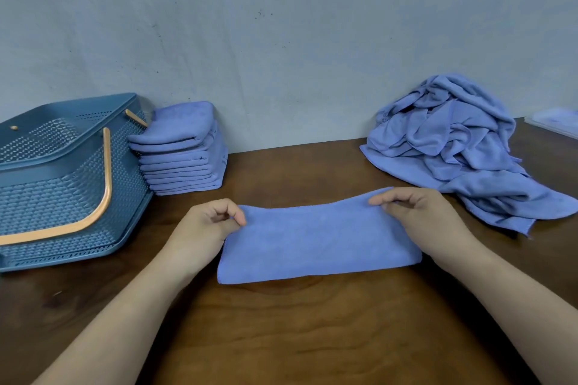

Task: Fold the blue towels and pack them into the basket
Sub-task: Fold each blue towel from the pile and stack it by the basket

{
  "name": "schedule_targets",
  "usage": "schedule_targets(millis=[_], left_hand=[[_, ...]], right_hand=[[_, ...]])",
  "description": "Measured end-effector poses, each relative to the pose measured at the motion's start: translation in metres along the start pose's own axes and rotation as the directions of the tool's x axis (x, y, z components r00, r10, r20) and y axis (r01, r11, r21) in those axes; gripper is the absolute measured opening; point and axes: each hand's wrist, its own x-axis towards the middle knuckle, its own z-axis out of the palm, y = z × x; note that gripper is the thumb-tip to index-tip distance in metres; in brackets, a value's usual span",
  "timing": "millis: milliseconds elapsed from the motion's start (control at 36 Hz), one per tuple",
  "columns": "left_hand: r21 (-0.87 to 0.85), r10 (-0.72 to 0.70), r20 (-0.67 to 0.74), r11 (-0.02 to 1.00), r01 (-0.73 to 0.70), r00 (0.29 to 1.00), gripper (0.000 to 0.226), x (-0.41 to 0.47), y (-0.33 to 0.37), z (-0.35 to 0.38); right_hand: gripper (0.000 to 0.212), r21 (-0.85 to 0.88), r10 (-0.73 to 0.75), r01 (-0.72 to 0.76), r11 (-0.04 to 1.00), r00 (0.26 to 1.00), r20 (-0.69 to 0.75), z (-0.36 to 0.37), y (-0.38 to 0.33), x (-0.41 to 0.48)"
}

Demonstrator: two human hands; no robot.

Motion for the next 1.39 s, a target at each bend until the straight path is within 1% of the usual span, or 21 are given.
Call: schedule_targets(millis=[83,167,250,333,389,500,583,639,750,861,944,1000,1056,1139,1250,1333,1389], left_hand=[[-0.001,-0.019,-0.062,1.000,0.019,0.998,0.032,-0.001,0.001,0.004],[0.001,-0.080,-0.054,0.997,0.080,0.995,0.027,0.001,-0.002,0.005],[-0.002,-0.084,-0.024,0.997,0.084,0.996,0.025,0.002,-0.004,0.003],[-0.023,-0.042,-0.043,0.999,0.041,0.998,0.029,0.001,-0.001,0.004],[0.016,-0.044,-0.054,0.999,0.045,0.998,0.031,0.000,0.002,0.005],[0.113,-0.066,-0.011,0.991,0.067,0.998,0.041,0.000,0.001,0.008],[0.158,-0.072,-0.021,0.985,0.075,0.997,0.050,0.001,-0.003,0.007],[0.178,-0.058,-0.032,0.982,0.063,0.998,0.052,0.002,-0.004,0.008],[0.159,-0.041,-0.008,0.986,0.041,0.999,0.055,0.000,-0.001,0.009],[0.172,-0.057,0.008,0.984,0.055,0.998,0.059,-0.003,0.010,0.002],[0.176,-0.106,0.031,0.979,0.099,0.994,0.059,-0.010,0.016,-0.004],[0.233,-0.108,0.036,0.968,0.097,0.993,0.062,-0.017,0.020,0.002],[0.318,-0.080,-0.003,0.945,0.077,0.997,0.061,-0.022,0.021,0.013],[0.368,-0.039,-0.089,0.927,0.070,0.995,0.057,-0.026,0.020,0.028],[0.462,0.022,-0.051,0.887,0.004,0.998,0.050,-0.023,0.011,0.028],[0.482,-0.014,-0.041,0.875,0.032,0.999,0.040,-0.016,0.006,0.017],[0.498,-0.015,-0.026,0.867,0.026,1.000,0.035,-0.013,0.004,0.013]], right_hand=[[0.030,-0.045,0.008,-0.007,0.999,1.000,0.009,0.006,0.004,0.006],[0.025,-0.049,0.042,-0.039,0.998,0.998,0.052,0.004,0.008,0.006],[0.030,-0.072,0.039,-0.033,0.997,0.995,0.094,0.003,0.011,0.005],[0.036,-0.130,0.018,-0.002,0.991,0.993,0.116,0.004,0.011,0.005],[0.040,-0.167,0.008,0.012,0.986,0.993,0.121,0.005,0.012,0.007],[0.046,-0.268,0.004,0.027,0.963,0.994,0.113,0.008,0.013,0.012],[0.049,-0.360,-0.024,0.055,0.931,0.996,0.088,0.012,0.011,0.014],[0.048,-0.410,-0.027,0.061,0.910,0.996,0.089,0.015,0.011,0.015],[0.047,-0.421,-0.007,0.042,0.906,0.996,0.084,0.015,0.011,0.014],[0.049,-0.380,-0.050,0.062,0.923,0.998,0.042,0.011,0.001,0.003],[0.053,-0.459,-0.104,0.112,0.881,0.994,0.043,0.007,-0.005,-0.016],[0.055,-0.527,-0.121,0.129,0.840,0.991,0.049,0.008,-0.008,-0.028],[0.055,-0.588,-0.135,0.142,0.796,0.989,0.056,0.013,-0.008,-0.033],[0.050,-0.650,-0.137,0.156,0.744,0.987,0.080,0.020,-0.004,-0.031],[0.047,-0.666,-0.099,0.128,0.735,0.992,0.082,0.014,0.001,-0.027],[0.047,-0.701,-0.086,0.101,0.706,0.995,0.057,0.008,0.004,-0.023],[0.047,-0.719,-0.097,0.112,0.686,0.993,0.062,0.007,0.004,-0.023]])
